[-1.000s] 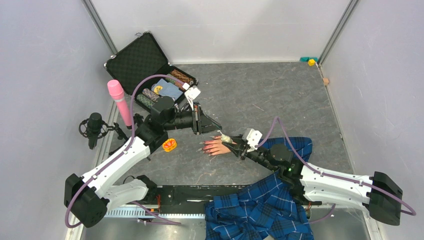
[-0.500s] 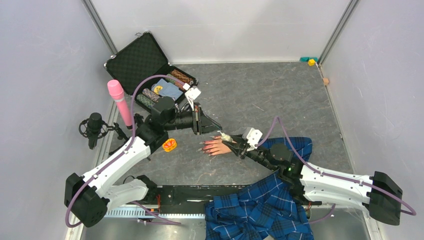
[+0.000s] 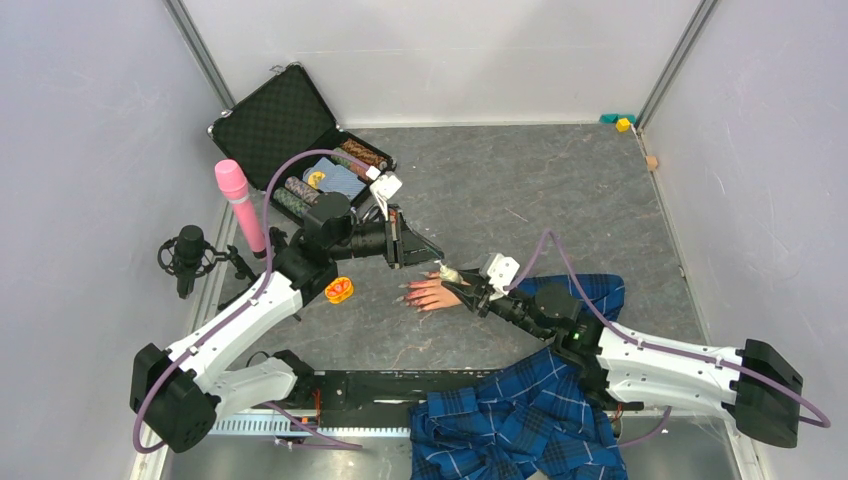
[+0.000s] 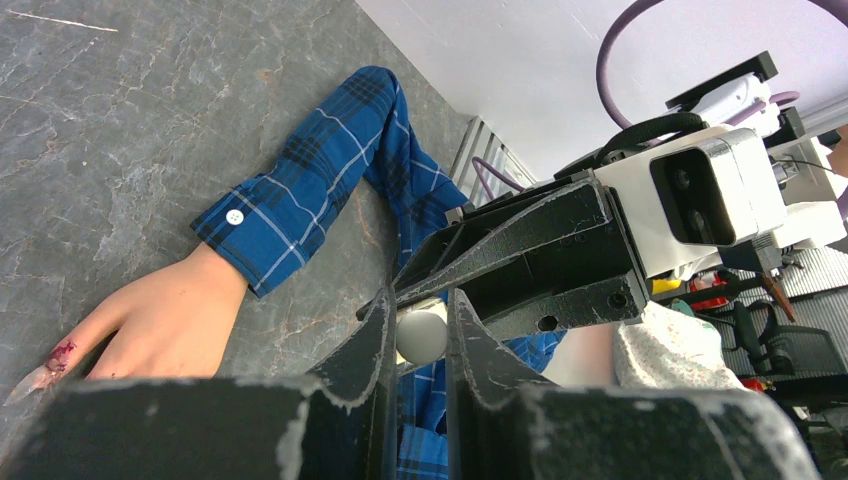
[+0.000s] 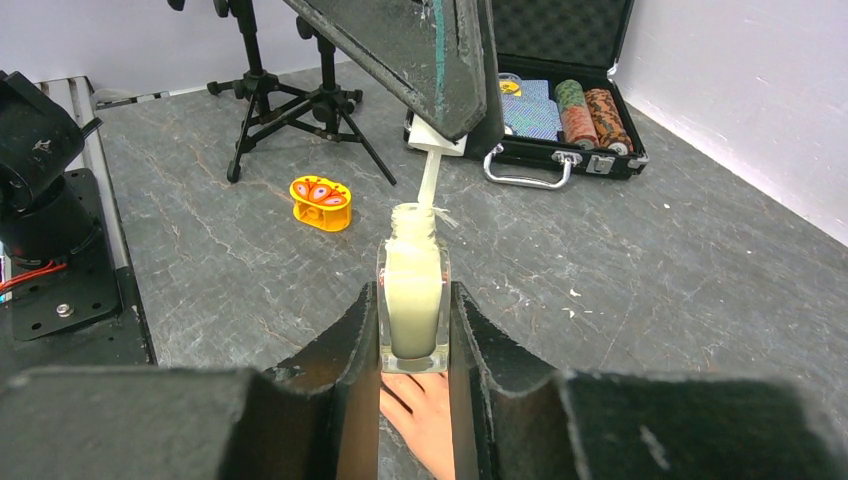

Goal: Paint the nails
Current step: Close the nail polish bottle.

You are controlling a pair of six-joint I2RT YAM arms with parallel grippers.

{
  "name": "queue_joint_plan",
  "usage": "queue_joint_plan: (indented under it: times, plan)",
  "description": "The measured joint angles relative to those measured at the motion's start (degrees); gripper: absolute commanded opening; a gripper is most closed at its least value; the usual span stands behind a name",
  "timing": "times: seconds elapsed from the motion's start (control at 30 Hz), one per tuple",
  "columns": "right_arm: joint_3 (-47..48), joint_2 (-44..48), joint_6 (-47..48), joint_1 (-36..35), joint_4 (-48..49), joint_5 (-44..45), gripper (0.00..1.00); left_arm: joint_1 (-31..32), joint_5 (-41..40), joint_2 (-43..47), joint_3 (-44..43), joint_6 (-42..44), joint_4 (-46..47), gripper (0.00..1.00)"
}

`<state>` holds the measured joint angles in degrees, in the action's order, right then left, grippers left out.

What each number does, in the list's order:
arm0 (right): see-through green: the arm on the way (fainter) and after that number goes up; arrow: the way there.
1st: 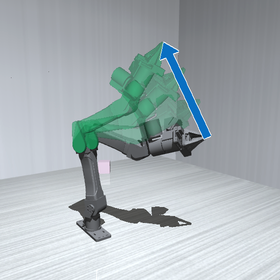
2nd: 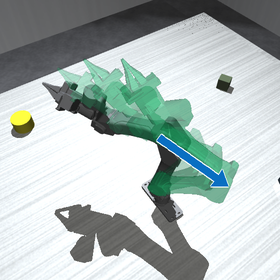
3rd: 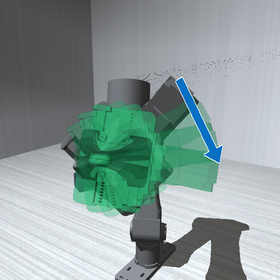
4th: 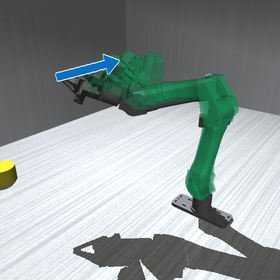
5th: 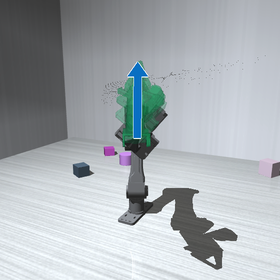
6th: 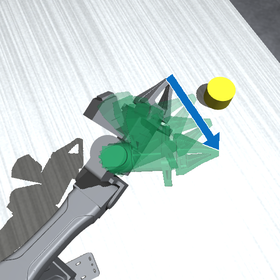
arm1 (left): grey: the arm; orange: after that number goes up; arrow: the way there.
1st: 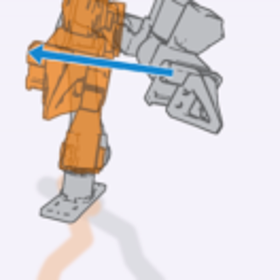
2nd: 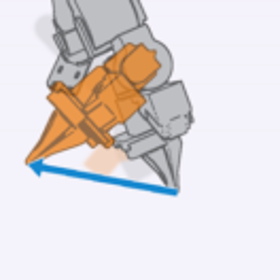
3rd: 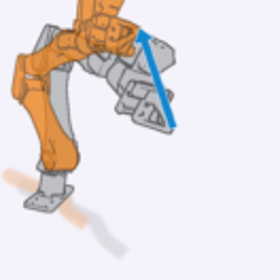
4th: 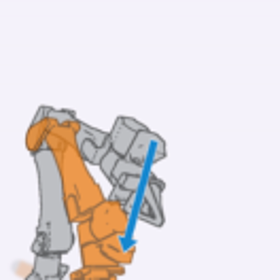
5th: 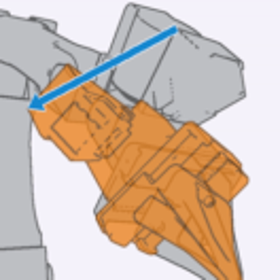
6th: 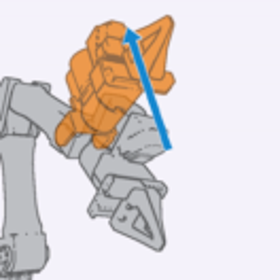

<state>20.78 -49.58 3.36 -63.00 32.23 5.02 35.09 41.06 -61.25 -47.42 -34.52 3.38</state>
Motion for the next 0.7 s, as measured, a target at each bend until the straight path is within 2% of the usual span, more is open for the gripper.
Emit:
queue_joint_plan:
  times: [0.7]
  plan:
    - [1.6, -1.1, -0.5, 0.0, -0.7, 2.2, 0.0, 0.0, 0.0, -0.1, 0.0, 0.0, 0.2, 0.02]
